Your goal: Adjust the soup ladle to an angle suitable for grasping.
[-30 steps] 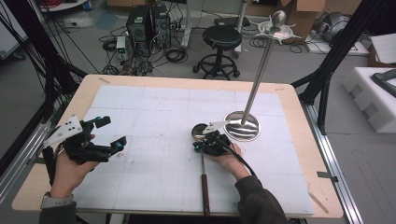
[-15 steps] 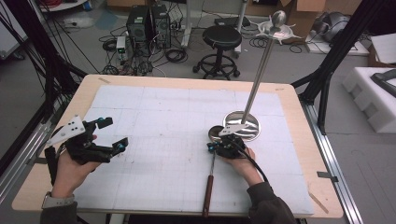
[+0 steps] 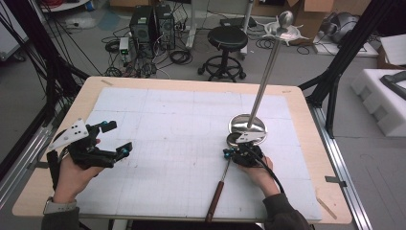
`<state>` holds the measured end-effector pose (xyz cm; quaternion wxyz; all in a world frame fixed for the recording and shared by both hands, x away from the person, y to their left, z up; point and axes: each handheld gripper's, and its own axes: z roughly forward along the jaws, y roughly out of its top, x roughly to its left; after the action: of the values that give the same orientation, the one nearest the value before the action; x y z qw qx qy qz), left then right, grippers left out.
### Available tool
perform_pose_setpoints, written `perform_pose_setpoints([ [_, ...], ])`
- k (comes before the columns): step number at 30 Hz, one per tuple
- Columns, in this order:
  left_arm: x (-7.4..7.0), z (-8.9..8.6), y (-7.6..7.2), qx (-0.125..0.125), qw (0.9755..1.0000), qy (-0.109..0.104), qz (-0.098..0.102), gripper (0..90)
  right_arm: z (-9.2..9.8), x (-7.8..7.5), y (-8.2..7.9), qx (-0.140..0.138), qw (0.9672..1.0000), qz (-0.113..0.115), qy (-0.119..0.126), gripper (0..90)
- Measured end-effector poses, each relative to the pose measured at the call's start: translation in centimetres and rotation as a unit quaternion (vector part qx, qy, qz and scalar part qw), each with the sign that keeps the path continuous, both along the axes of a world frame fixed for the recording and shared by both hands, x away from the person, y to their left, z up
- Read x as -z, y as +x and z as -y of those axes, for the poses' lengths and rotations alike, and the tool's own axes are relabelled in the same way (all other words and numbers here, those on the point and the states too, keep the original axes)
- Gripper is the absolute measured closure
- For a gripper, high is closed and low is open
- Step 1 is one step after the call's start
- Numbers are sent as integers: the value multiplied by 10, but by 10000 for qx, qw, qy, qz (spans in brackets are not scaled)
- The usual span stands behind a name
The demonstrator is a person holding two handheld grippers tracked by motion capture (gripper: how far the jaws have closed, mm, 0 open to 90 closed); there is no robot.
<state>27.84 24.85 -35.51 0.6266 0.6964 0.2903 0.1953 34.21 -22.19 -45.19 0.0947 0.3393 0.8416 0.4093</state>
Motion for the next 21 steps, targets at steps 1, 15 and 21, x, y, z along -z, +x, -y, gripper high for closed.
perform_pose_setpoints([
  [1,0,0,0,-1,10000,-11,-11,18,3,0,-2,27,10000,24,-9,900],
  [15,1,3,1,22,10000,35,-37,18,43,0,-24,432,9991,-5,25,900],
  [21,2,5,1,66,10000,57,-24,18,59,0,-34,608,9981,-64,63,900],
])
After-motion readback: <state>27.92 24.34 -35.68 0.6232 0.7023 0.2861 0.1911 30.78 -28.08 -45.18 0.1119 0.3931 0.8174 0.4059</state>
